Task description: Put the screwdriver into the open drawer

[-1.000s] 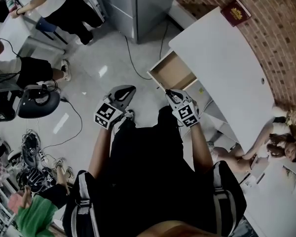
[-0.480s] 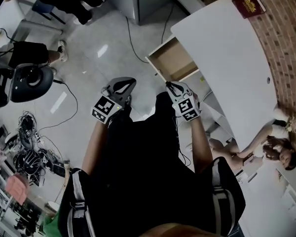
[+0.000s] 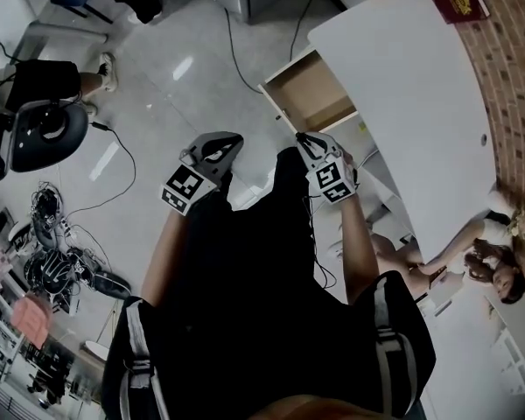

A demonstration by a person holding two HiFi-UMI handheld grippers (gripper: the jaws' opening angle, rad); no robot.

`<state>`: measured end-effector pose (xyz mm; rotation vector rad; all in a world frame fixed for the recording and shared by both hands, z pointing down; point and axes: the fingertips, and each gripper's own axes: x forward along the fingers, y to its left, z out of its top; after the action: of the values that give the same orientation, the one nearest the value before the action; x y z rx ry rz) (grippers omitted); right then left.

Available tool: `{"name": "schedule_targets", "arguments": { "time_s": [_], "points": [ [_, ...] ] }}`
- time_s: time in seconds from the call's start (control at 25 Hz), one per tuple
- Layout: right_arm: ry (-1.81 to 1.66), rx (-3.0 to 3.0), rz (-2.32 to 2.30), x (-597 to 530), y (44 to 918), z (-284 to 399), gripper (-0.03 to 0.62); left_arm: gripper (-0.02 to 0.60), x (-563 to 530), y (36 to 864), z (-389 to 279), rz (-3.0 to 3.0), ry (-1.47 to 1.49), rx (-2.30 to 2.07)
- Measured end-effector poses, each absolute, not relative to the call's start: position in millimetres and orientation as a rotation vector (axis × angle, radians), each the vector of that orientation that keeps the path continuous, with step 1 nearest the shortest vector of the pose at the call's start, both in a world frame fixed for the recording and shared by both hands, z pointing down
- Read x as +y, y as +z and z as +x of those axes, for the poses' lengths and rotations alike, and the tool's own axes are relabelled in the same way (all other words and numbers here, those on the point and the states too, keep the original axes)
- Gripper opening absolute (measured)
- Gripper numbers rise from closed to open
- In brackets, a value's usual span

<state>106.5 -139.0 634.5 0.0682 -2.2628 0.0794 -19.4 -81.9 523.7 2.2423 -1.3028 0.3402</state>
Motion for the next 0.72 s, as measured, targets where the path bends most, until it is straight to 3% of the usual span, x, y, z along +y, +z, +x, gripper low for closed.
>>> {"name": "schedule_targets", "arguments": {
  "time_s": [0.72],
  "points": [
    [0.166, -2.197, 0.049, -143, 690, 120, 0.123, 0.017, -84, 560, 24, 2.195, 0.311, -1.193]
  ]
}}
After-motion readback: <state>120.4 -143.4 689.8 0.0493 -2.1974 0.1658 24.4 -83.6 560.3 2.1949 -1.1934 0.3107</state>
